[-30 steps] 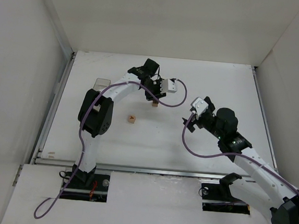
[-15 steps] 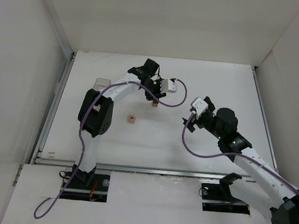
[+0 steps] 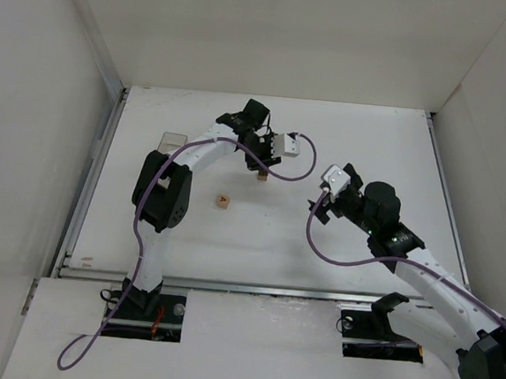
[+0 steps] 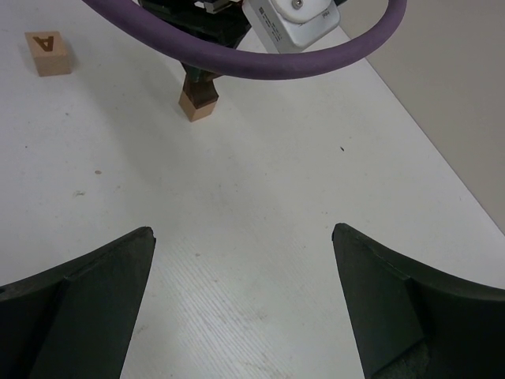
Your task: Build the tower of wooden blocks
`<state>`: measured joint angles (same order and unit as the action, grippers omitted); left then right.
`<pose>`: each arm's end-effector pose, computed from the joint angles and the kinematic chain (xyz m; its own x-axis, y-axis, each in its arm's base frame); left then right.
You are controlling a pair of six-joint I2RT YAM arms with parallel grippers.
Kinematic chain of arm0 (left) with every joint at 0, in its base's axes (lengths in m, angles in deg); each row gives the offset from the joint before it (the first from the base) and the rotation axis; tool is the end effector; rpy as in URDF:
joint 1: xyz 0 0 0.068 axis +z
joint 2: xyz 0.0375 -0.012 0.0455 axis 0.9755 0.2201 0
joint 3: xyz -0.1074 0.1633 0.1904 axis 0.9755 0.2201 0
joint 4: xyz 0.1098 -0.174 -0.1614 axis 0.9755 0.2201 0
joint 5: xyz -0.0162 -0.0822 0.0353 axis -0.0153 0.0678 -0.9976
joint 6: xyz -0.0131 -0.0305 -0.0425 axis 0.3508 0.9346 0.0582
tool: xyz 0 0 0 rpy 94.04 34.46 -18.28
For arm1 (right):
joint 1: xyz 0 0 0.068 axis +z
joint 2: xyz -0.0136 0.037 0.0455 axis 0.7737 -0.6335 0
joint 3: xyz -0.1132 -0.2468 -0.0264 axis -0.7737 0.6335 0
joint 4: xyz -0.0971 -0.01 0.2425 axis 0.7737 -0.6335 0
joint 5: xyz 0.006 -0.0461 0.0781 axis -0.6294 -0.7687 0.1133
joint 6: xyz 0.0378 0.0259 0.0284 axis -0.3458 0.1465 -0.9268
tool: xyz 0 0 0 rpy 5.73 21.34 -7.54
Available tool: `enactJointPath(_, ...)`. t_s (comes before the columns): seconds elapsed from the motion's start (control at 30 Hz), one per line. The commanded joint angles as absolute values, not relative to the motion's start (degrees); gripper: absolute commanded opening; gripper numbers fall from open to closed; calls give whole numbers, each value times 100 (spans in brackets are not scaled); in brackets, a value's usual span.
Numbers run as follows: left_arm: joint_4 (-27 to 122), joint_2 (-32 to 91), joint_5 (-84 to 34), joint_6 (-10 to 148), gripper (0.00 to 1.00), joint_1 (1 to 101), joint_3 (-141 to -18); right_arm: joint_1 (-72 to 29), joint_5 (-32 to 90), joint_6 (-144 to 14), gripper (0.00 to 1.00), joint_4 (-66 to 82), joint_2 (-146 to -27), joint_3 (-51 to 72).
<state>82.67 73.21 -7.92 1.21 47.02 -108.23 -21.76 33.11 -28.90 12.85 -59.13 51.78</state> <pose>0.3954 -0.2483 0.2395 0.1964 0.7577 -0.6223 0.9428 0.0284 0.3321 0.1882 0.1126 0.2762 0.1244 -0.4764 -0.8704 -0.6740 0.6031 -0.4265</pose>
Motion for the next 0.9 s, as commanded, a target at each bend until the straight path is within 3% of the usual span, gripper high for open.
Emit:
enactJointPath(0.0,8462,7260,-721,114,0,4784,-11031,-2204,3351,-2830,100,1369,-5909,5101)
enactJointPath(0.87,8304,7365,-721,167,0,4784,-10978,-2204,3351,-2830,100,1369,-5962,5049)
